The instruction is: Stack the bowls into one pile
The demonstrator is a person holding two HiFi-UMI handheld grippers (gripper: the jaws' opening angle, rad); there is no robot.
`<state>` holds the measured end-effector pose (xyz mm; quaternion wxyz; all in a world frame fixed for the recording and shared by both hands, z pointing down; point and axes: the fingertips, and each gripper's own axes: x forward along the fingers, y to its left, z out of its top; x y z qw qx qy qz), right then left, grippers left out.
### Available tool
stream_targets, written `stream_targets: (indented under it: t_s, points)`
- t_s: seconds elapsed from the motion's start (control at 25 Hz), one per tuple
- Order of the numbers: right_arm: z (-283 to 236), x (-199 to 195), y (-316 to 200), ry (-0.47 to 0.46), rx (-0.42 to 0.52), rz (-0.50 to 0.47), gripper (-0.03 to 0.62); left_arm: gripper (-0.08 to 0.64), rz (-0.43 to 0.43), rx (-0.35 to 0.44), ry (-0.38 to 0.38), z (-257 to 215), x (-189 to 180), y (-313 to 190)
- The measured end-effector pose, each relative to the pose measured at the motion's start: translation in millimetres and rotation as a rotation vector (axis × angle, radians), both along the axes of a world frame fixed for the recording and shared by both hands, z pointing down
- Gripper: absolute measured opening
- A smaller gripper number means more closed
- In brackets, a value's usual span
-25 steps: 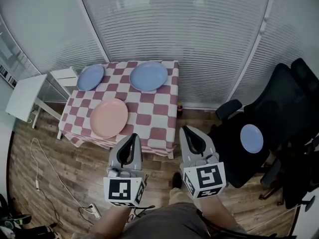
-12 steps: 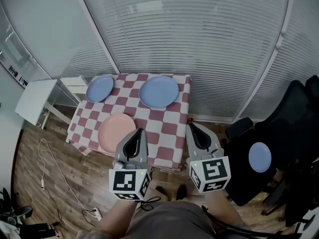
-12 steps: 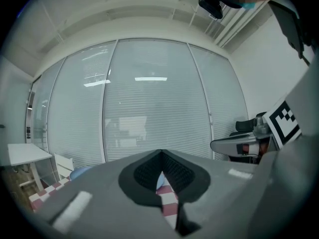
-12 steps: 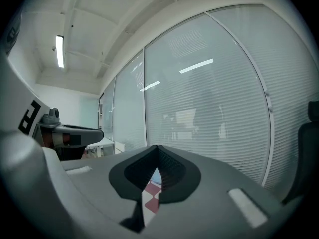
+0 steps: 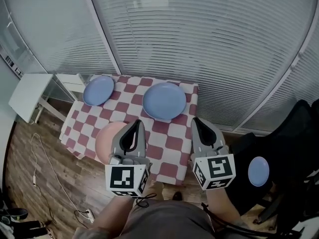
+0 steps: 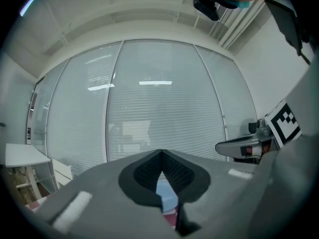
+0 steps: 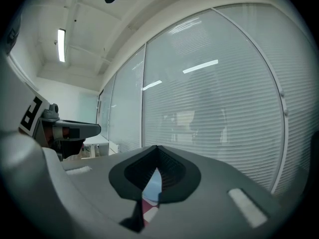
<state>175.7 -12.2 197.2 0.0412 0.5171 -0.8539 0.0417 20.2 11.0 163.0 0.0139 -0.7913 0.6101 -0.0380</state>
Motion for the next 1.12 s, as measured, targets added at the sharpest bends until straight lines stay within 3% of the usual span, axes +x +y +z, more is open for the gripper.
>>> stream_targets:
  t_s: [0.4, 0.68, 0.8, 0.92, 1.12]
  points:
    - [51.3, -21.3, -92.1, 0.026, -0.109, 0.067, 0.021, 0.0, 0.031, -0.111, 0.04, 50.1, -37.7, -110.6]
    - [128.7, -19.7, -145.3, 0.022, -0.245, 0.127, 0.023, 0.0, 0.027, -0.238, 0.054, 110.3, -57.0, -170.9]
    - [167.0, -17.7, -155.9, 0.02, -0.323, 0.16, 0.025, 0.004, 0.023, -0.329, 0.059, 149.2, -63.4, -187.0]
    - [203.0, -14.6, -162.3, 0.018, -0.406, 0.192, 0.077, 0.062, 0.022, -0.424, 0.069, 191.6, -67.9, -199.1]
    - [247.7, -7.4, -177.8, -0.001, -0.502, 0.239, 0.12, 0.087, -0.014, -0.513, 0.075, 235.8, -78.2, -225.1]
